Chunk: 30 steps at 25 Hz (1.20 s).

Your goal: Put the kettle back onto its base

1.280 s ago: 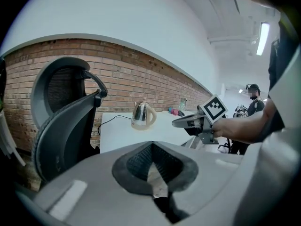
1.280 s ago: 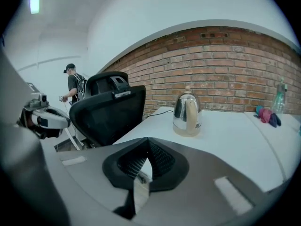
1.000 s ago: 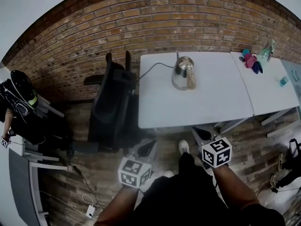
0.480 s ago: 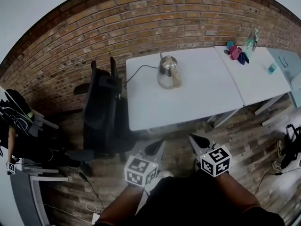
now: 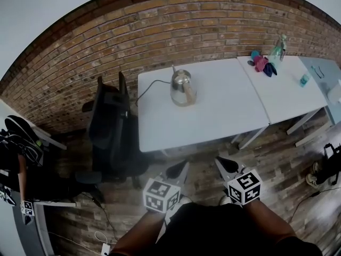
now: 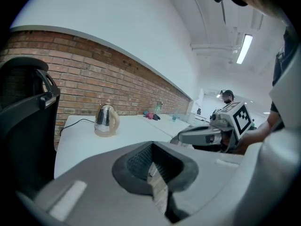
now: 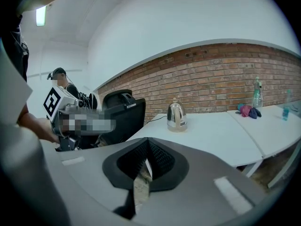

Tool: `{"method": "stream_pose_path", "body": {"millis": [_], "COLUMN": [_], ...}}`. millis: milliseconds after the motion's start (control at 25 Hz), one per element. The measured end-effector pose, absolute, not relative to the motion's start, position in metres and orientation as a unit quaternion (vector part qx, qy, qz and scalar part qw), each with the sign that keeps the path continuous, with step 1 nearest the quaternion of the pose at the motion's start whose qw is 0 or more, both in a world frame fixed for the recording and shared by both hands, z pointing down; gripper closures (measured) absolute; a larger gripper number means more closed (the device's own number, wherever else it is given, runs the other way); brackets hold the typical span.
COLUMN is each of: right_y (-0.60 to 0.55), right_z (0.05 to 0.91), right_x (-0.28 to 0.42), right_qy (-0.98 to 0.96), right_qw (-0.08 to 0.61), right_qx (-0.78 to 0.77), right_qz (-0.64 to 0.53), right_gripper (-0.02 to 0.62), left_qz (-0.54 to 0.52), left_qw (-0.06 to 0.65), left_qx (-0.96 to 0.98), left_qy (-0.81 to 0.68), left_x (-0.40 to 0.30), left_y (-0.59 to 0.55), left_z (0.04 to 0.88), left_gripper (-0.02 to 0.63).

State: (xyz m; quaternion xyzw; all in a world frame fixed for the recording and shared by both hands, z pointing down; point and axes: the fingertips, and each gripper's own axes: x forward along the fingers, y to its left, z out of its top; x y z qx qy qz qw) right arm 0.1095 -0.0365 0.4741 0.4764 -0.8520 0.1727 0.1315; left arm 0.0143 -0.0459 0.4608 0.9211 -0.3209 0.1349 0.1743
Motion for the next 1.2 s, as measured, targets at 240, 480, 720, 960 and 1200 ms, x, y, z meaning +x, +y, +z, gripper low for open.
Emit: {"method": "stream_pose_path", "body": {"millis": [240,480,720,960,1200], "right_y": [-0.027,-0.015,-0.008,-0.006,-0.003], "right_z": [0.464,0.458,0.454,0.448,0.449], "right_x": [0.136,0.162,0.174,0.181,0.181], "right_qy": [-0.862,-0.871,-0.875,-0.876,-0.877], "right_qw": [0.132,0.133,0.132,0.123,0.119], "right_qx": [0.463,0.45,0.443,0.444,0.443], "right_qz": [0.156,0.143,0.14,0.141,0.139], "right_gripper": [0.571,0.571,0.571,0.571,0.572], "left_qz": [0.129,0.126,0.124,0.132,0.141], "left_qw": [0.169,0.169,0.167,0.163,0.153], "left_qx": [0.919,0.917,0.916,0.916,0.919], "left_qy": [-0.331,-0.338,-0.344,-0.343,-0.335], "left_x": [0.047,0.077,0.091,0.099,0.103], "left_y": [-0.033,-0.013,-0.002,0.0,0.002], "left_z": [0.45,0.45,0.446,0.44,0.438], "left_gripper": [0.606,0.606,0.605,0.606,0.604]}}
